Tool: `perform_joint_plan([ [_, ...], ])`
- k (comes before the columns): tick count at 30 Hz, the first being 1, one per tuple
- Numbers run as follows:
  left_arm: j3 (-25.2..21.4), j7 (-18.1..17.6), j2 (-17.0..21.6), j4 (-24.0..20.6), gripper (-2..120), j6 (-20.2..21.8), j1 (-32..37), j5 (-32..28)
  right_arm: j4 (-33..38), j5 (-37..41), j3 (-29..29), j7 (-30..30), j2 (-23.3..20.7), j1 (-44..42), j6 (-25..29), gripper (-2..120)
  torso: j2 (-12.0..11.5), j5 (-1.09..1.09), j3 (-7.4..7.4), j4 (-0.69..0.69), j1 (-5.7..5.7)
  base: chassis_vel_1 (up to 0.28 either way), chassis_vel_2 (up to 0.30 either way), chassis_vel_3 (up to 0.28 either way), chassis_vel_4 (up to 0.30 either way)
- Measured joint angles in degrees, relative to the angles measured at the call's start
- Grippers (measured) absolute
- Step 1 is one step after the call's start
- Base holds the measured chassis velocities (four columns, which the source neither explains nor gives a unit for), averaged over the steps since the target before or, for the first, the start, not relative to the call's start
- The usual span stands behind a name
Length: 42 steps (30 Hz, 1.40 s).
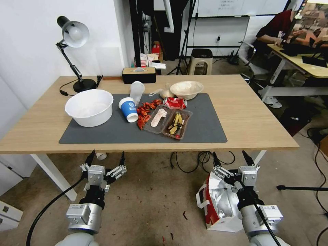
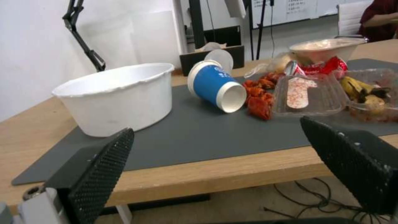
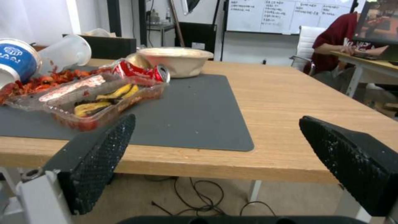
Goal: Pick up the food delivery bag from the floor and place it on the table.
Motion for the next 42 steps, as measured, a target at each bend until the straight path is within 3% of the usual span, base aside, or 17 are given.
perform_joint_plan([
  [25,0.0,-0.2,0.2,0.6,100,0.0,-0.4,-0.3,0.0,0.2,0.0,-0.4,0.0,0.1,-0.2,100,0.0,0.0,0.0,0.0,0.0,0.0,0.0,0.0,0.0],
  [28,0.0,-1.6,1.2,3.0,100,0.0,-2.4,-1.8,-0.1,1.0,0.1,-2.4,-0.1,0.6,-1.0,100,0.0,0.01,0.0,0.01,-0.01,0.0,0.0,0.0,0.0],
  [31,-0.2,-5.8,4.3,10.5,100,-0.5,-8.5,-6.3,-0.7,3.5,0.3,-8.9,-0.5,2.3,-3.9,100,0.0,-0.02,0.0,0.0,0.0,0.0,0.0,0.0,0.0],
  [32,-0.2,-5.8,4.3,10.5,100,-0.5,-8.5,-6.3,-0.7,3.5,0.3,-8.9,-0.5,2.3,-3.9,100,0.0,-0.02,0.0,0.0,0.0,0.0,0.0,0.0,0.0],
  [35,-1.0,-8.5,7.2,16.4,100,-1.6,-13.5,-10.5,-1.3,6.2,0.5,-15.5,-0.8,4.1,-6.8,100,0.0,-0.08,0.01,-0.04,0.01,0.0,0.0,0.0,0.0],
  [37,-1.9,-8.0,7.8,16.5,100,-2.7,-13.7,-11.2,-1.5,7.1,0.6,-17.8,-0.9,4.7,-7.8,100,0.0,0.05,0.01,-0.03,0.02,0.0,0.0,0.0,0.0],
  [39,-2.9,-6.6,8.2,16.5,100,-4.4,-13.0,-11.4,-1.8,8.6,0.7,-21.6,-1.2,5.7,-9.5,100,0.0,-0.04,0.01,0.02,0.02,0.0,0.0,0.0,0.0],
  [42,-4.0,-5.9,8.7,15.8,100,-5.6,-12.2,-10.7,-2.2,10.3,0.9,-25.9,-1.4,6.8,-11.3,100,0.0,0.03,0.0,0.01,0.01,0.0,0.0,0.0,0.0],
])
